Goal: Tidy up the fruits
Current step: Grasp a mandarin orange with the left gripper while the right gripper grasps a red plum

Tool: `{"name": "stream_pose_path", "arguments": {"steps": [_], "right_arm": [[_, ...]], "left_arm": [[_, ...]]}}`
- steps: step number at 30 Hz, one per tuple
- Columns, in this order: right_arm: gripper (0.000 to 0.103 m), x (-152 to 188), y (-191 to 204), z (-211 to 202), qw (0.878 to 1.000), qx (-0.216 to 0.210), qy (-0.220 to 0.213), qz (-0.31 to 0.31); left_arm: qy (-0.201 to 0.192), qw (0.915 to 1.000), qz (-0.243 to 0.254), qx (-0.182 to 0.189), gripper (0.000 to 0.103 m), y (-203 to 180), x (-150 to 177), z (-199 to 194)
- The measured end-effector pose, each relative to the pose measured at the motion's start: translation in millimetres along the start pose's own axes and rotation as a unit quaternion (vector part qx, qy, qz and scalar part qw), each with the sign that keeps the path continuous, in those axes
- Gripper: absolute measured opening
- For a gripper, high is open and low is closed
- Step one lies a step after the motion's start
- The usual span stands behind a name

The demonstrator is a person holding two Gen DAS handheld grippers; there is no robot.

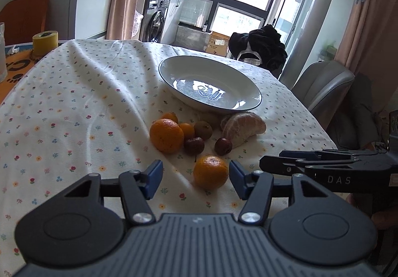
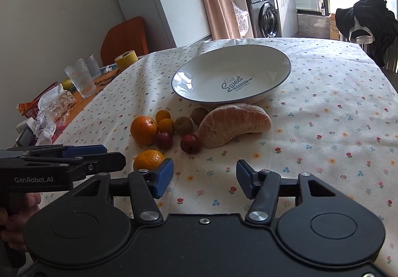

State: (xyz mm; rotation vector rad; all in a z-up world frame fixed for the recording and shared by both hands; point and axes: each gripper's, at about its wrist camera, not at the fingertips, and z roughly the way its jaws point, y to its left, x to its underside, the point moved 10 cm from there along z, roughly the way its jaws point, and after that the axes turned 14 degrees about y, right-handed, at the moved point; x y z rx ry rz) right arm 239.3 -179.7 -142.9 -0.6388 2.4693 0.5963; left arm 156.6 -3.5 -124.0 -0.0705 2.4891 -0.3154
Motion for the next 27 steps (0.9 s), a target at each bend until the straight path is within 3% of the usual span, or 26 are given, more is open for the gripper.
{"name": "stream_pose_path", "arguments": {"steps": [8,12,27], "right_arm": [[0.054,1,-8,9,1.0,0.0,0.008,0.012],[0.054,0,-10,14,1.0,0.0,0.011,0.013],[0.054,-13,5,41,1.0,-0.007,0.021,-0.011]], "left_arm": [[0.027,0.9991,0.014,0.029,0.056,-12,0,24],[0.051,0.9978,0.019,0.036,0.035,-10,1,37],[0.035,0.9991,-0.011,0.019,0.034,22,-8,24]]}}
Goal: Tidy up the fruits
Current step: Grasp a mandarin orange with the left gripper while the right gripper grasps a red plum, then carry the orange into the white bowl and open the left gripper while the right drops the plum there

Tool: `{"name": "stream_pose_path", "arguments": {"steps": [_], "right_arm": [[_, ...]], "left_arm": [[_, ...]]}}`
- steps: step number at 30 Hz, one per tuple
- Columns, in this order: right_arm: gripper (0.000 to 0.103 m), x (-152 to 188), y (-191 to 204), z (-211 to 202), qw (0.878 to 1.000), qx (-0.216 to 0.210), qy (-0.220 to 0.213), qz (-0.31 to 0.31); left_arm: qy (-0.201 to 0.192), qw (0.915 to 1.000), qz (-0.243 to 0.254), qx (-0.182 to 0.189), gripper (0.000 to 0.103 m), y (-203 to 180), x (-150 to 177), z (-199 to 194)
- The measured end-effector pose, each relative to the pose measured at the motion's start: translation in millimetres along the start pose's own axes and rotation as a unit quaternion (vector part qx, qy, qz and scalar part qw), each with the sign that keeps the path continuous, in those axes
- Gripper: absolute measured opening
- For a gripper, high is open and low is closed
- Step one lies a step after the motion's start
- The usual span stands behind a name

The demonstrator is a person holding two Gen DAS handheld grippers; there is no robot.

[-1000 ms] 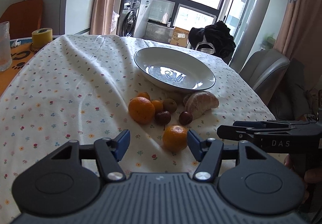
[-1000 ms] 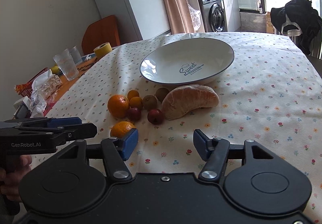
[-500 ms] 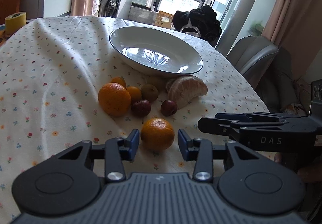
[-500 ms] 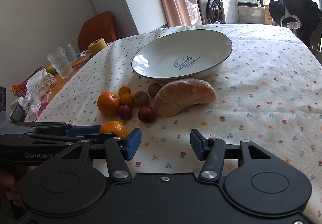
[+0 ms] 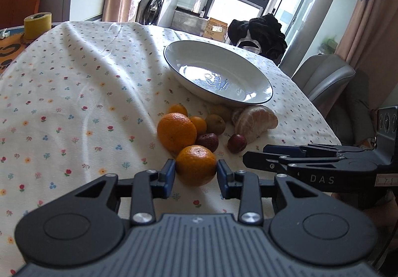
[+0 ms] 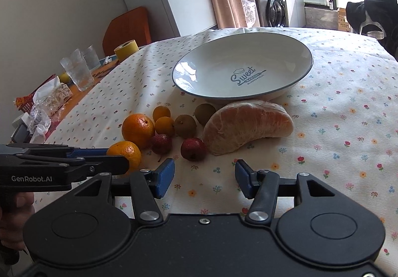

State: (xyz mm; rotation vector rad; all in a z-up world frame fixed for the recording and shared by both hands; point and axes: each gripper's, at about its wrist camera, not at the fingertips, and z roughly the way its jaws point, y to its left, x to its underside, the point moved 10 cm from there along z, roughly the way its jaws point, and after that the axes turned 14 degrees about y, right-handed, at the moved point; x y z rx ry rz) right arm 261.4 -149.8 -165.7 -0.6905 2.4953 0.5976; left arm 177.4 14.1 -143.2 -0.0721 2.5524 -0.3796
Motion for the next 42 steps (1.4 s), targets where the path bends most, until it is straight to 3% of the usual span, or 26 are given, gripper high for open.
{"name": "stream_pose_path", "arguments": {"steps": [10,12,14,24,42], "right_arm": [[0.053,-12,9,11,1.0,0.01,-0.001,-0.021],[0.046,-12,11,12,1.0,0.013,-0.001,-0.026],[0.023,-12,13,13,1.0,0.008,0.003,-0.029],[0.022,-9,12,-6,1.0,-0.011,-0.011,-0.026],[0.022,-32,-3,-40,0.998,-0.002,-0.065,-0.016]], "left_arm": [[-0.016,0.9996,-0.018,-0.014,0.034,14,-3,-12],[-0.017,0.9995,-0.021,-0.016,0.034,15,-2,-14],[-0.018,0.9994,-0.023,-0.018,0.034,15,-1,-16],[-0.038,0.9985,-0.027,-0.027,0.034,7,-4,-29],[-0.063,0.9977,-0.011,-0.022,0.034,-13,-30,-33]]}}
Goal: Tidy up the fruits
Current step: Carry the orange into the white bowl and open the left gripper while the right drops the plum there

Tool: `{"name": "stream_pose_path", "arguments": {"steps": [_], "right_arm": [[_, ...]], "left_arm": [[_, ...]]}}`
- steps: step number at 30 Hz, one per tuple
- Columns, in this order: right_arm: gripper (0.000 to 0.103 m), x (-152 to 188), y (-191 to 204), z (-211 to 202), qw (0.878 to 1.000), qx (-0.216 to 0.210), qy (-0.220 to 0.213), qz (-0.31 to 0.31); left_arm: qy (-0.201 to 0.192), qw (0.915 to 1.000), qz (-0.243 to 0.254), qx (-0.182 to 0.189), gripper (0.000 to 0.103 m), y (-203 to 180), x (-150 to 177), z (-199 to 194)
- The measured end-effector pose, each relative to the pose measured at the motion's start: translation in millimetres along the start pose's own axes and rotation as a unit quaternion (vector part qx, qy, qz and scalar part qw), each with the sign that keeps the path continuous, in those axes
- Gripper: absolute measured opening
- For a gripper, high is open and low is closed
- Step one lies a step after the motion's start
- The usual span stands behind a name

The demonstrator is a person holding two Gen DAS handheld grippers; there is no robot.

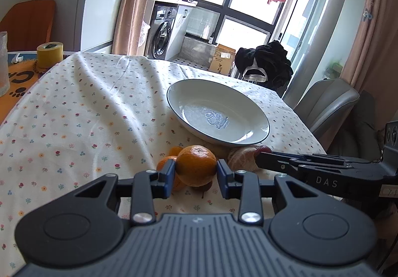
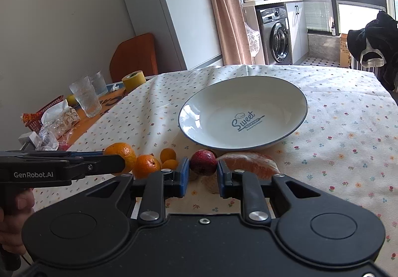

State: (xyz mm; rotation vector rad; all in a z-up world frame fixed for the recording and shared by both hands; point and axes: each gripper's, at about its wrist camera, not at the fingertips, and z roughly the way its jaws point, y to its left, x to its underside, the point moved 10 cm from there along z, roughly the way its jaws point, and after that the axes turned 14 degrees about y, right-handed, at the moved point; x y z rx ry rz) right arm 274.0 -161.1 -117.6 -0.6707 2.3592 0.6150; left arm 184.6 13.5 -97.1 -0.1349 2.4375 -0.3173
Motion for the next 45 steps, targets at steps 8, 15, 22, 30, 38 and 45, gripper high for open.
{"name": "stream_pose_path", "arguments": {"steps": [8,15,22,30,38,45], "right_arm": [[0.022,-13,-12,-2,1.0,0.007,-0.016,0.006],[0.022,-20,-24,0,1.0,0.011,-0.024,0.014],[0.022,-28,-34,8,0.999,0.012,-0.024,0.02],[0.022,-36,-45,24,0.999,0.012,-0.013,0.027],[0.022,-42,-52,39,1.0,0.014,0.0,0.024],[0.022,-42,-59,52,0.999,0.017,0.012,0.024]], "left_arm": [[-0.001,0.9999,0.009,0.005,0.034,-4,-13,10],[-0.001,0.9998,0.017,0.011,0.034,-12,-26,20],[0.002,0.9997,0.024,0.011,0.034,-17,-41,34],[0.01,0.9993,0.037,-0.001,0.034,-24,-59,54],[0.025,0.9987,0.044,-0.005,0.034,-26,-73,77],[0.035,0.9983,0.047,-0.008,0.034,-28,-81,95]]}}
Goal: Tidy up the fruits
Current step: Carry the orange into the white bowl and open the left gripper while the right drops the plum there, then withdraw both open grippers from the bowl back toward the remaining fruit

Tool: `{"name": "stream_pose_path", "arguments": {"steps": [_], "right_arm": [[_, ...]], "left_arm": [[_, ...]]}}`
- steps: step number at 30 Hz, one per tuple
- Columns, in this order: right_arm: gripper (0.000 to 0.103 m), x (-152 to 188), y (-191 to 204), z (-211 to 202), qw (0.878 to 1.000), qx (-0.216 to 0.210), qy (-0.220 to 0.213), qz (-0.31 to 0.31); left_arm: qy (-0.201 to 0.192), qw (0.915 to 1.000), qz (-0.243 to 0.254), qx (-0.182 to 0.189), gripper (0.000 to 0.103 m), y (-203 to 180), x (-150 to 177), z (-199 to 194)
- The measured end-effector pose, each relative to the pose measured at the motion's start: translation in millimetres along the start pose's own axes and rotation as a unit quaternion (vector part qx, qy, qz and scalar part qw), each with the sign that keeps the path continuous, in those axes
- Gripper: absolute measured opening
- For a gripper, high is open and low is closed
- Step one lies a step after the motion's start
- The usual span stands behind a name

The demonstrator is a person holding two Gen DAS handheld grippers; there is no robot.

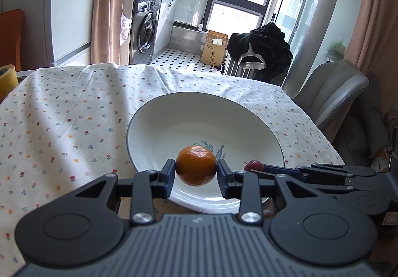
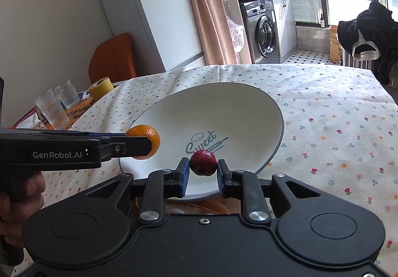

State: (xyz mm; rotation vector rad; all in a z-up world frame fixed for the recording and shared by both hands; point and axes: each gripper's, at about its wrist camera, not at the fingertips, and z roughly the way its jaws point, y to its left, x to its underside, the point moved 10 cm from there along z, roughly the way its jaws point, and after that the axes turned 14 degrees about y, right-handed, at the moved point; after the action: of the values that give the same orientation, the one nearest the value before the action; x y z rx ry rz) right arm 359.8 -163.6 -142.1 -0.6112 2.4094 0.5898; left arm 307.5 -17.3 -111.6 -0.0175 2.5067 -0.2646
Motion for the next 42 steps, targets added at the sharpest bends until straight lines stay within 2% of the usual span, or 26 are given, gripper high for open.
{"name": "stream_pose_path", "arguments": {"steps": [9,11,15,18,24,27,29,31,36,40,42], "right_arm": [[0.023,-4,-1,14,1.0,0.01,0.014,-0.006],[0.027,-4,-2,15,1.0,0.011,0.014,-0.005],[0.027,-4,-2,13,1.0,0.01,0.013,-0.002],[0.028,-2,-2,8,1.0,0.01,0.01,0.0],[0.034,-1,-2,-7,1.0,0.001,-0.003,0.013],[0.043,0,-2,-16,1.0,0.001,-0.014,0.018],[0.053,2,-1,-22,1.0,0.005,-0.021,0.016],[0.057,4,1,-27,1.0,0.009,-0.024,0.014],[0.07,8,6,-42,0.999,0.014,-0.038,0.009],[0.085,10,9,-53,0.999,0.018,-0.048,0.005],[0.092,12,12,-59,0.998,0.02,-0.055,0.002]], "left_arm": [[0.016,0.9999,-0.001,0.0,0.034,2,-4,20],[0.021,0.9998,-0.003,0.0,0.034,3,-4,24],[0.03,0.9996,-0.005,-0.001,0.034,4,-4,29],[0.032,0.9995,-0.007,-0.004,0.034,5,-3,28],[0.01,0.9998,-0.01,-0.012,0.037,4,-6,6],[0.002,0.9998,-0.015,-0.016,0.038,3,-4,-8],[0.002,0.9997,-0.019,-0.017,0.038,4,-1,-15],[0.001,0.9995,-0.022,-0.021,0.039,5,2,-21],[-0.02,0.9988,-0.03,-0.032,0.058,10,5,-42],[-0.034,0.9982,-0.032,-0.038,0.068,13,10,-57],[-0.041,0.9976,-0.035,-0.044,0.076,15,13,-63]]}}
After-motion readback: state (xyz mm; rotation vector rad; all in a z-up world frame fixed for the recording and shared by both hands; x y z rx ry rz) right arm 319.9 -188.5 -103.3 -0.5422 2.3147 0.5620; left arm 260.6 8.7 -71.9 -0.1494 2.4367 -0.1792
